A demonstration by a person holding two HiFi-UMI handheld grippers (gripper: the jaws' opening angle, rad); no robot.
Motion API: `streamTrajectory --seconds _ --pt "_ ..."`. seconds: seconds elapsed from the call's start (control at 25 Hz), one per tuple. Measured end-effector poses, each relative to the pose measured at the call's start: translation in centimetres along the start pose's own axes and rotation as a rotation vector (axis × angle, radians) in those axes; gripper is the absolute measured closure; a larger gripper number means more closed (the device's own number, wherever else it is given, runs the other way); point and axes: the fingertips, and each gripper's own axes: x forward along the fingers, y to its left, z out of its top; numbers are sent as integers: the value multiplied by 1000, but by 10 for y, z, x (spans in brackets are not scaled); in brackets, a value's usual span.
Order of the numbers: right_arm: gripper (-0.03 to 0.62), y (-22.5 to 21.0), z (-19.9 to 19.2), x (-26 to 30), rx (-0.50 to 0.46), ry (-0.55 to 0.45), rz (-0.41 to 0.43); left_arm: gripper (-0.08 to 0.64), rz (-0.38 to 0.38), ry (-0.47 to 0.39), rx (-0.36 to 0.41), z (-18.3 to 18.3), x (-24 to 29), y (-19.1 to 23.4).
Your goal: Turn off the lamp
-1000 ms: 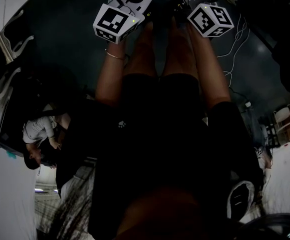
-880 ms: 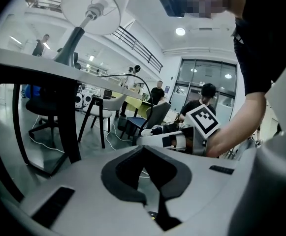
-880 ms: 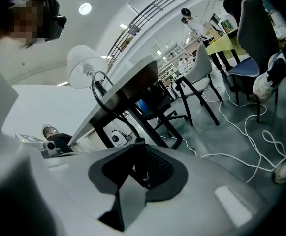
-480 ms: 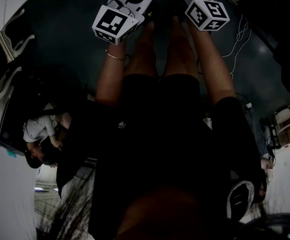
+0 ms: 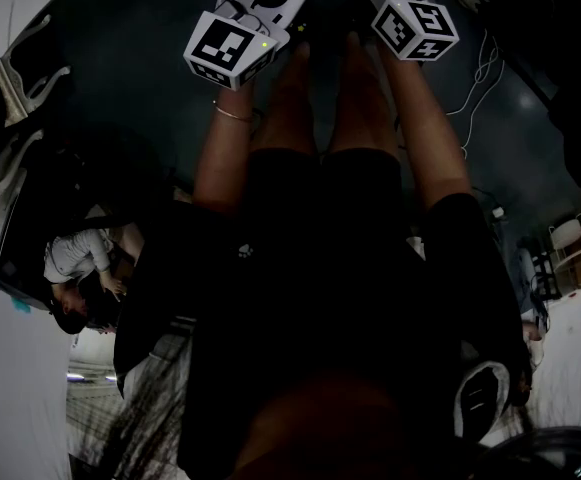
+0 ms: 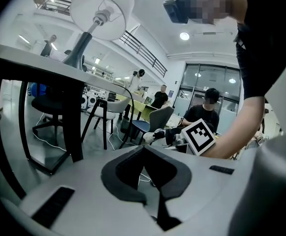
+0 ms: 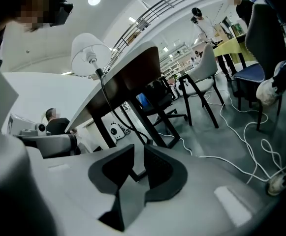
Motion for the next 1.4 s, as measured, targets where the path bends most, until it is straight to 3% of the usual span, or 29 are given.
streamTrajectory --seconds 0.2,0.4,0.88,1.16,1.4 --pt "535 1 8 -1 4 -25 1 554 17 -7 -6 2 -1 4" --pt "589 5 16 -6 4 -46 7 554 23 -10 -8 2 1 3" --pt "591 14 37 -40 14 -87 37 554 32 -1 -9 7 9 -11" --pt "592 22 53 -59 -6 -92 43 554 77 9 -16 21 7 -11" --pt "592 42 73 -72 -9 -107 57 554 64 -2 6 42 0 -19"
